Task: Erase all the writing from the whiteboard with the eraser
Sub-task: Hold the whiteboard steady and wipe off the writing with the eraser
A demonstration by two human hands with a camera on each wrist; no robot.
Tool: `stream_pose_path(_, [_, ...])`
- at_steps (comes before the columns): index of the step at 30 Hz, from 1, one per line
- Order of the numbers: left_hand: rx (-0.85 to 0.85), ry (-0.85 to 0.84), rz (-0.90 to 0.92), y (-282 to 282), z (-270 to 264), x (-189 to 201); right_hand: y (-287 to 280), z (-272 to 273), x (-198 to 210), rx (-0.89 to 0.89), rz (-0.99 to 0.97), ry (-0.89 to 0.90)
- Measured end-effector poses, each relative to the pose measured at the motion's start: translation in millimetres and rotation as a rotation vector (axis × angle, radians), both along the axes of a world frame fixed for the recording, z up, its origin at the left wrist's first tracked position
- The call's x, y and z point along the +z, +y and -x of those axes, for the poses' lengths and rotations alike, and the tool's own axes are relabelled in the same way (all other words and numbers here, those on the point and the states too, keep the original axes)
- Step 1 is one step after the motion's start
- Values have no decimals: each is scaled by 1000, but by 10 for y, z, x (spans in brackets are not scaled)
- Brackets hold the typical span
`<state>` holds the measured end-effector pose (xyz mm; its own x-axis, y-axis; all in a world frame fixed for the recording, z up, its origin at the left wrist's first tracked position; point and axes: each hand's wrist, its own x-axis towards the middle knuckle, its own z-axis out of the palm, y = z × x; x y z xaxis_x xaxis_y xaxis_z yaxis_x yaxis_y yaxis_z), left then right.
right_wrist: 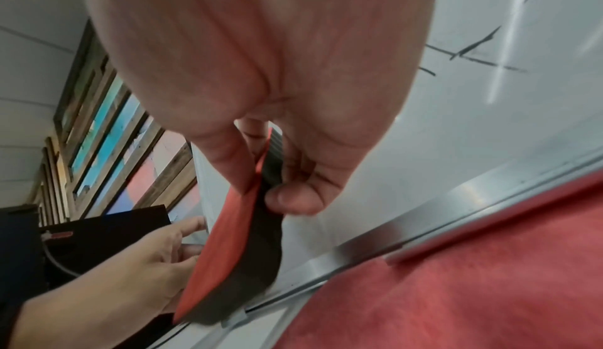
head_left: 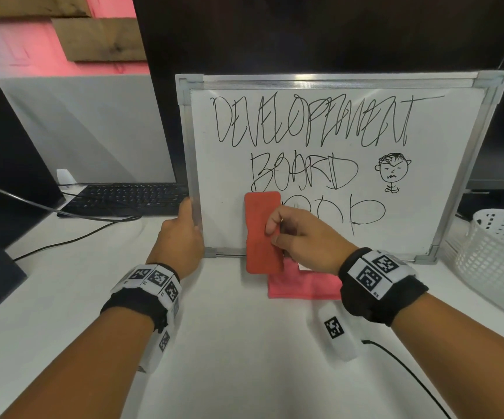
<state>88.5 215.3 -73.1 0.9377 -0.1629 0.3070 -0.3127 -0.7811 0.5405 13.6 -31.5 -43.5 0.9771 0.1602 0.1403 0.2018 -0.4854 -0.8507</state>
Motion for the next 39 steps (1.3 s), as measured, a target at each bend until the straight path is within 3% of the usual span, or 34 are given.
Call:
stream_pose_path(4, [1, -1, 9, 0, -1, 1, -38, 56, -14, 31, 101, 100])
stream_pose_path(9, [3, 0, -1, 4, -34, -29, -64, 48, -39, -35, 6, 10])
stream_pose_path(13, [2, -3, 8, 3, -45, -40, -118, 89, -63, 21, 102, 121])
stream_pose_path(18, [6, 10, 32, -11, -72, -39, -121, 84, -50, -38, -3, 43])
stream_pose_path(22, [-21, 3, 63, 5, -93, -69, -131, 110, -53, 23, 106, 148])
stream_pose_path(27, [-24, 18, 83, 7, -86, -44, -137, 121, -54, -44, -1, 39])
stream_pose_path(31, [-37, 24, 90, 14, -82, -59, -182, 174, -29, -1, 72, 184])
stream_pose_path(36, [-29, 24, 76, 23, -92, -54, -204, 195, -49, -47, 5, 111])
stream_pose_path(39, [-30, 20, 75, 16, -88, -57, -228, 207, -45, -33, 15, 199])
